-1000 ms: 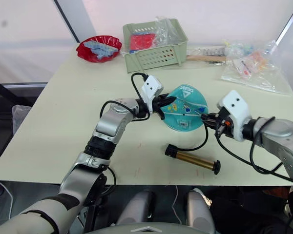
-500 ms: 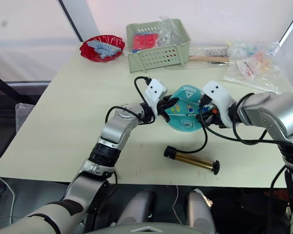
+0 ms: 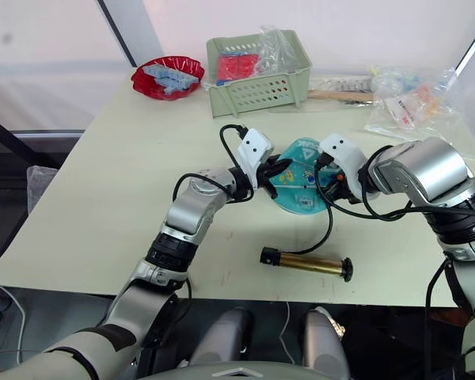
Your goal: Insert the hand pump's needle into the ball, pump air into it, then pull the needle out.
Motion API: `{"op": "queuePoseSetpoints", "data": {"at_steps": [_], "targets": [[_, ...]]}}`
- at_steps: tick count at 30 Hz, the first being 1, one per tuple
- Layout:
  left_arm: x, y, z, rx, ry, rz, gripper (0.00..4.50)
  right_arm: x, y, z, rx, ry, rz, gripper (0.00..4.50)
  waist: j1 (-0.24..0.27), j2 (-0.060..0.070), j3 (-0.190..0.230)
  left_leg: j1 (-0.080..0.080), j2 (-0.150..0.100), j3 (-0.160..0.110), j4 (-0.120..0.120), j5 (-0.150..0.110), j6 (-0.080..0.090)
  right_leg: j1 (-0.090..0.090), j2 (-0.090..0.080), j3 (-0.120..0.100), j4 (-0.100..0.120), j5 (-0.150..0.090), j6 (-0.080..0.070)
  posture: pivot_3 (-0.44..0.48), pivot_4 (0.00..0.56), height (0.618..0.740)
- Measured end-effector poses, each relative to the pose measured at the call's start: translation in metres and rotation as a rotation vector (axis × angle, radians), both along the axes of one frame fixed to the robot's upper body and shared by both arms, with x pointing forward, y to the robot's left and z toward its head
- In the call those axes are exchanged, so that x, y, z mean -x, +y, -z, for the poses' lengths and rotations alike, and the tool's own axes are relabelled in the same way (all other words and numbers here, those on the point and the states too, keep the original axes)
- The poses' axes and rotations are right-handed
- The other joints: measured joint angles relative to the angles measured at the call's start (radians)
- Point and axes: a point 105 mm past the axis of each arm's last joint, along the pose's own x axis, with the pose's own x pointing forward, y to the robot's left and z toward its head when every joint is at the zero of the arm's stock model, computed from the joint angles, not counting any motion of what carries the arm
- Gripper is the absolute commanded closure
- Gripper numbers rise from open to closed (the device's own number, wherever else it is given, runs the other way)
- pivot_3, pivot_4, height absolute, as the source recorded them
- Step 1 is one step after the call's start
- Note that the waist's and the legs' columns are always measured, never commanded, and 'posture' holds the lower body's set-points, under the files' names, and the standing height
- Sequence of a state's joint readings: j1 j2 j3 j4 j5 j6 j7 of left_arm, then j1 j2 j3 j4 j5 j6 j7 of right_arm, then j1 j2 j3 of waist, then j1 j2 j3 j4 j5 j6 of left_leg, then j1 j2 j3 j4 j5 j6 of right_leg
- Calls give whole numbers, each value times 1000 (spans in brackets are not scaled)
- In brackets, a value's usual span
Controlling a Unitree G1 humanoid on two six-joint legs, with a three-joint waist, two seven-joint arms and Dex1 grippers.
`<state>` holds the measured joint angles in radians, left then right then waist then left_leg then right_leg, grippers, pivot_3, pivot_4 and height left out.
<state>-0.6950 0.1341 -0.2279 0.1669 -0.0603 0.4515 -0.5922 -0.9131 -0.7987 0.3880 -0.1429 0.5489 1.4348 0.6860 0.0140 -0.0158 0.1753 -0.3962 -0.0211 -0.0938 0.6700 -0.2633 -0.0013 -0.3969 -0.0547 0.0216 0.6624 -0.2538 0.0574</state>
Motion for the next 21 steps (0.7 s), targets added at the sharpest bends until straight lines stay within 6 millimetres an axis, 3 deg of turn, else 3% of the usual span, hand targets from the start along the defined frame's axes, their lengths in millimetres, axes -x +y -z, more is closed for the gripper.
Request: {"op": "queuePoseSetpoints", "data": {"at_steps": [21], "targets": [[0,0,0,1,0,-2,4494,-8,7,1,-9,-10,11,4175,0,0,0,0,-1,-1,0,0,0,0,0,-1,0,0,0,0,150,737]]}}
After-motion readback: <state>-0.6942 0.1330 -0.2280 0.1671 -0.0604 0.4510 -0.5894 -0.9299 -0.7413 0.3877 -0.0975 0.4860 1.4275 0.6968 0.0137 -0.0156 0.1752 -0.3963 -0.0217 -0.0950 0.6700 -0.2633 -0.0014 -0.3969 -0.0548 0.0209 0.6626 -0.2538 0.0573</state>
